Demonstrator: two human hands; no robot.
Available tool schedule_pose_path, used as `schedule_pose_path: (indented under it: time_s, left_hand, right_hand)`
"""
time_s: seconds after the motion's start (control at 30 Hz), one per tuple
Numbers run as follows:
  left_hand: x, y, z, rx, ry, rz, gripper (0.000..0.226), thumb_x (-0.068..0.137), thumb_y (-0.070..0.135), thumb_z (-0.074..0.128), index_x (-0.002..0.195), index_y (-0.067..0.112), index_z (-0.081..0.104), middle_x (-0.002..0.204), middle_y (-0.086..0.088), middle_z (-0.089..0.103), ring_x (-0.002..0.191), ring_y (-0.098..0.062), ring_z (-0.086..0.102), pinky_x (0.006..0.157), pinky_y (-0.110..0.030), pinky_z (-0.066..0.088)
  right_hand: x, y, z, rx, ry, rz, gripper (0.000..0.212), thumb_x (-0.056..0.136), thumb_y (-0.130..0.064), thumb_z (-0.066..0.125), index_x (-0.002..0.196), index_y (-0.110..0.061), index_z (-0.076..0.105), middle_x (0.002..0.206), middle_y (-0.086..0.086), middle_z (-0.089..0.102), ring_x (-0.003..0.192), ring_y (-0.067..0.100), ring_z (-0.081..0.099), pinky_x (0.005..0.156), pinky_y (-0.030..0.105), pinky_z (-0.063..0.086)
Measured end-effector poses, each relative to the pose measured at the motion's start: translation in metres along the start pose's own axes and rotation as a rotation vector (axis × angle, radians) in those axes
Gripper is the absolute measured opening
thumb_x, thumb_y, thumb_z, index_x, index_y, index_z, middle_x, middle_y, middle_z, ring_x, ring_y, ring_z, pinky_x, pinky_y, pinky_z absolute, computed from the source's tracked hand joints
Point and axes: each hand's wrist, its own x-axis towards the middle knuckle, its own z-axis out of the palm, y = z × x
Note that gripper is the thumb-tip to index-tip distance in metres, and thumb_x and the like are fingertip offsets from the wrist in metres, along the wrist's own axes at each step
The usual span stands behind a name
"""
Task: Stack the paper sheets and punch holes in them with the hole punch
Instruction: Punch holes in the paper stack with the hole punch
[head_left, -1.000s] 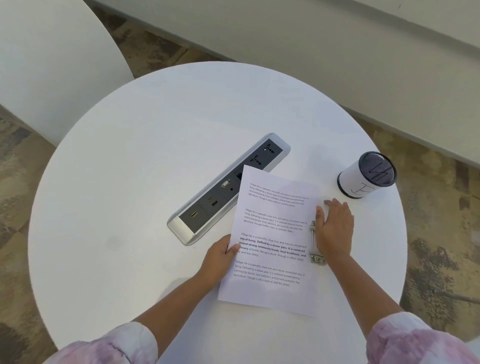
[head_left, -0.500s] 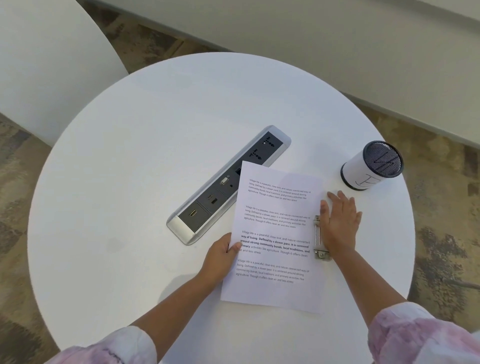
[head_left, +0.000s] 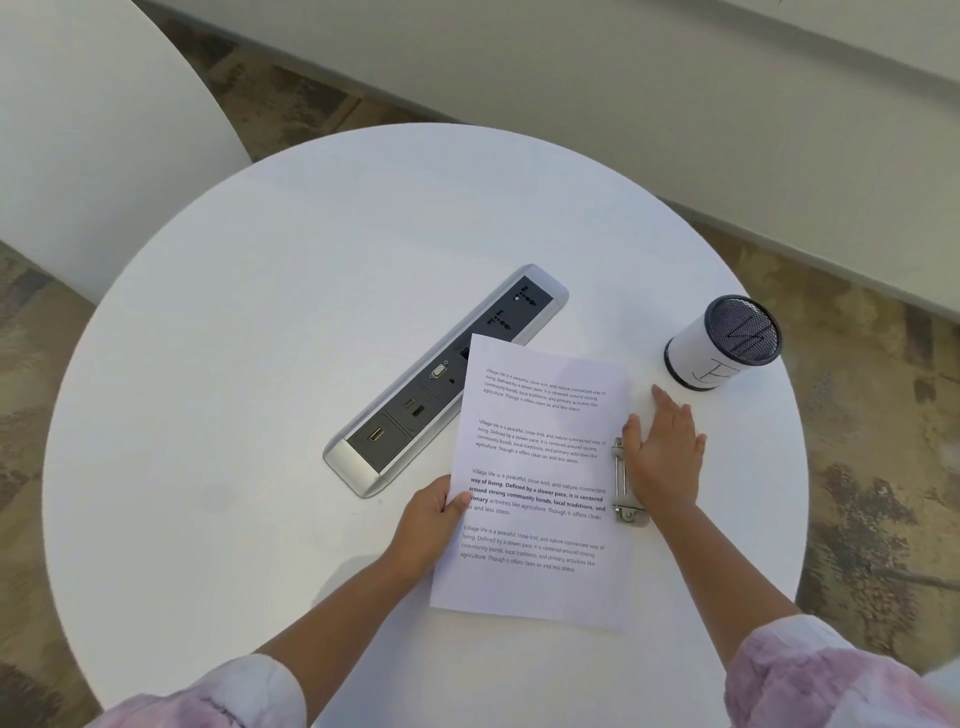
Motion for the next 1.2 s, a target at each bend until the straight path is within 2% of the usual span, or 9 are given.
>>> schedule_pose_path:
  time_s: [0.17,0.3,0.4,0.5,0.6,0.7,0.77,0.93,1.2]
  left_hand:
    - [0.000,0.001,0.000,0.007,0.010,-0.012,0.020,0.095,0.018,0.048,0.109,0.011,0.061,0.106,-0.001,0.069,0.099,-0.019,0.064,0.088,-0.035,0.050]
    - [0.001,0.001,0.001,0.015,0.015,-0.006,0.020,0.095,0.017,0.048,0.109,0.011,0.060,0.107,-0.001,0.069,0.100,-0.018,0.063,0.085,-0.030,0.049]
    - [0.002,0.001,0.000,0.042,0.007,0.005,0.022,0.095,0.017,0.048,0.113,0.010,0.059,0.111,-0.002,0.067,0.103,-0.019,0.062,0.087,-0.030,0.047]
    - [0.002,0.000,0.000,0.041,0.004,0.005,0.023,0.095,0.017,0.048,0.113,0.009,0.059,0.112,-0.004,0.067,0.104,-0.021,0.061,0.088,-0.031,0.047]
    - [0.003,-0.001,0.000,0.040,0.007,0.014,0.022,0.095,0.017,0.048,0.111,0.008,0.059,0.111,-0.005,0.067,0.104,-0.021,0.061,0.088,-0.033,0.047]
    - [0.002,-0.001,0.001,0.048,0.003,0.013,0.021,0.096,0.017,0.047,0.110,0.008,0.059,0.109,-0.004,0.067,0.102,-0.020,0.061,0.084,-0.029,0.045]
    - [0.003,-0.001,0.001,0.056,0.003,0.021,0.021,0.096,0.018,0.047,0.110,0.009,0.059,0.109,-0.004,0.067,0.102,-0.020,0.061,0.083,-0.028,0.045]
    - [0.003,0.000,0.000,0.046,-0.001,0.042,0.020,0.096,0.016,0.046,0.112,0.012,0.058,0.109,-0.001,0.066,0.102,-0.018,0.060,0.076,-0.016,0.044]
    - [0.001,0.003,-0.001,-0.012,-0.024,0.015,0.022,0.096,0.016,0.045,0.115,0.015,0.057,0.113,0.000,0.065,0.105,-0.018,0.060,0.080,-0.023,0.045]
  right_hand:
    - [0.000,-0.010,-0.011,0.081,-0.029,0.064,0.060,0.092,-0.043,0.039,0.144,-0.020,0.022,0.149,0.009,0.031,0.143,0.026,0.017,0.117,0.050,0.008]
    - [0.001,-0.014,-0.015,0.111,-0.049,0.083,0.064,0.090,-0.055,0.034,0.143,-0.020,0.024,0.146,0.012,0.035,0.140,0.029,0.024,0.114,0.054,0.013]
    - [0.000,-0.014,-0.019,0.169,-0.102,0.085,0.067,0.086,-0.061,0.034,0.139,-0.019,0.033,0.145,0.007,0.037,0.140,0.026,0.024,0.115,0.053,0.011]
    - [-0.001,-0.011,-0.029,0.334,-0.090,0.040,0.070,0.076,-0.066,0.039,0.126,-0.018,0.050,0.135,0.003,0.049,0.131,0.019,0.039,0.113,0.045,0.024]
    - [-0.009,-0.009,-0.039,0.404,-0.057,0.038,0.051,0.080,-0.051,0.049,0.116,-0.015,0.057,0.126,0.004,0.055,0.123,0.018,0.044,0.100,0.027,0.030]
    - [-0.021,-0.004,-0.044,0.454,-0.054,0.174,0.032,0.090,-0.038,0.052,0.109,-0.014,0.061,0.116,0.005,0.061,0.108,0.019,0.053,0.088,0.025,0.032]
    - [-0.027,-0.003,-0.044,0.447,-0.083,0.266,0.034,0.091,-0.040,0.050,0.107,-0.012,0.062,0.108,0.004,0.064,0.094,0.016,0.054,0.082,0.025,0.033]
    - [-0.041,0.000,-0.037,0.418,-0.109,0.346,0.041,0.082,-0.041,0.064,0.111,-0.011,0.062,0.101,0.001,0.064,0.092,0.013,0.055,0.080,0.024,0.037]
    - [-0.041,-0.004,-0.043,0.361,-0.123,0.340,0.029,0.079,-0.037,0.068,0.087,-0.011,0.063,0.080,0.001,0.062,0.077,0.018,0.055,0.054,0.020,0.033]
